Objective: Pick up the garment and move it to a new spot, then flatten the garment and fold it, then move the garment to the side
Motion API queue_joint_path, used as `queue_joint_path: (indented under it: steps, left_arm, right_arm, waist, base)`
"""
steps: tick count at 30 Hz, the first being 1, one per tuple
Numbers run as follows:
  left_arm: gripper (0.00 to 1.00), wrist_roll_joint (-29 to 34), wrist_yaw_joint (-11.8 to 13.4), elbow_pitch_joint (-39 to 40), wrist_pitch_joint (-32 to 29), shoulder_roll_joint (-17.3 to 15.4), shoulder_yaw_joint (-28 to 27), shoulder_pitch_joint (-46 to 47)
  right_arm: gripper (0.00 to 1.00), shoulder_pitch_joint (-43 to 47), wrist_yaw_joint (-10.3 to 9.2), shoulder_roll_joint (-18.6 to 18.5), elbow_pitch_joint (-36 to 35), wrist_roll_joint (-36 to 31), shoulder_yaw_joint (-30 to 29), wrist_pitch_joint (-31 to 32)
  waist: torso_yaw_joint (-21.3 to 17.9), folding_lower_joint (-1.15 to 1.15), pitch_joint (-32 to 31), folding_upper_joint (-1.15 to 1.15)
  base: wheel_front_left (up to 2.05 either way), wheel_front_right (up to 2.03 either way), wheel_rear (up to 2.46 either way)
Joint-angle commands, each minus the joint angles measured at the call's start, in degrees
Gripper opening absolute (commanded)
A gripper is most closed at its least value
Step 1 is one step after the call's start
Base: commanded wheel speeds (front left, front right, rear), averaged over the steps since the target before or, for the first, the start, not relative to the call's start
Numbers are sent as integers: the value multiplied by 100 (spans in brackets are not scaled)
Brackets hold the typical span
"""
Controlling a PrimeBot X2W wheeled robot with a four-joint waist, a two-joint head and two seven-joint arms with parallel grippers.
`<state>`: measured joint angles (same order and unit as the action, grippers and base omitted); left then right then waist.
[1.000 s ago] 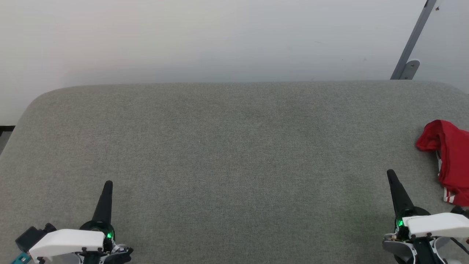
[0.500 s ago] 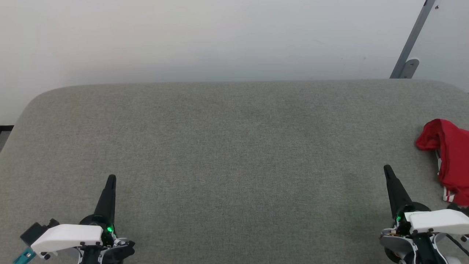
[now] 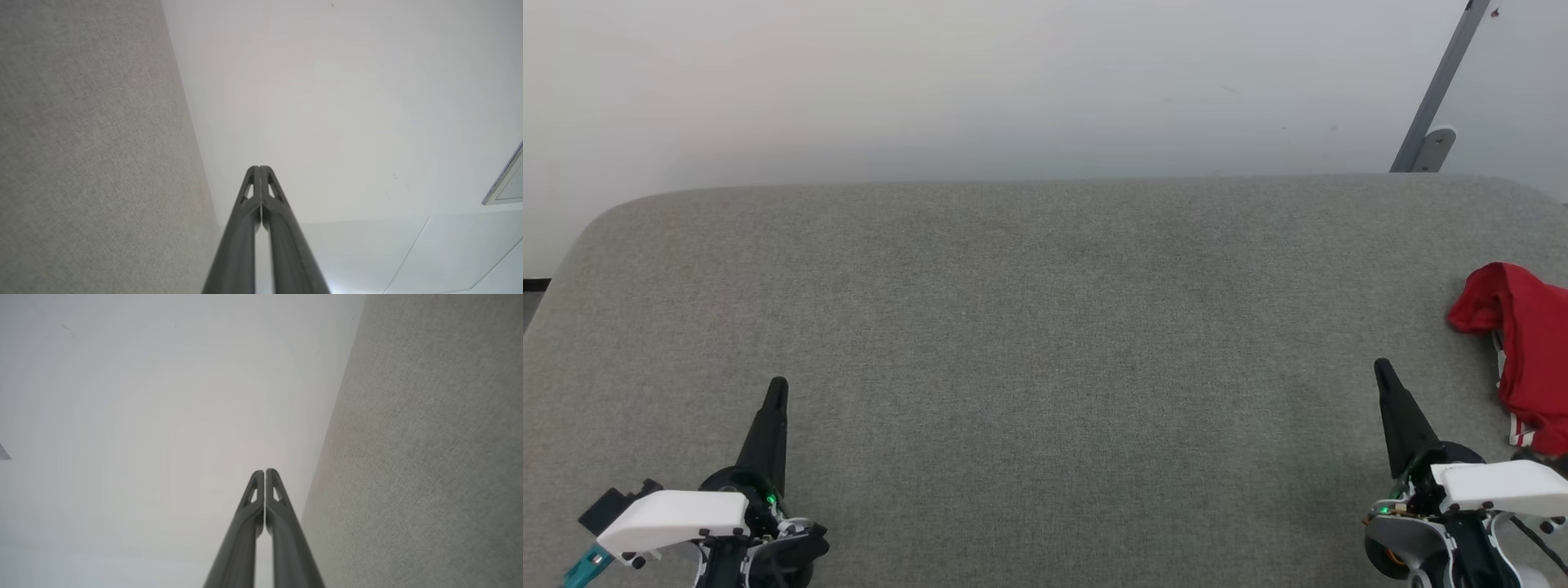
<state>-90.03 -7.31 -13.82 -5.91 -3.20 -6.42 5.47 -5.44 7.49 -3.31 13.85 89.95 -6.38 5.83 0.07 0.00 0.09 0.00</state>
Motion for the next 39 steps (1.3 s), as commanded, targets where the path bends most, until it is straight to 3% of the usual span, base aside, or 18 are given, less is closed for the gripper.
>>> queue_joint_path:
  steps: [1,39]
  left_arm:
    - [0,-122,-31,-13,-36,23,-18,82]
    - [0,-240,-33,-27,-87,32,-22,117]
  right_arm:
    - [0,-94,0,42,19,108,-19,48]
    - [0,-96,0,56,27,251,-23,91]
  waist:
    - [-1,0,2,0]
    - [-7,0,9,0]
  base:
    - [0,0,0]
    - [0,0,0]
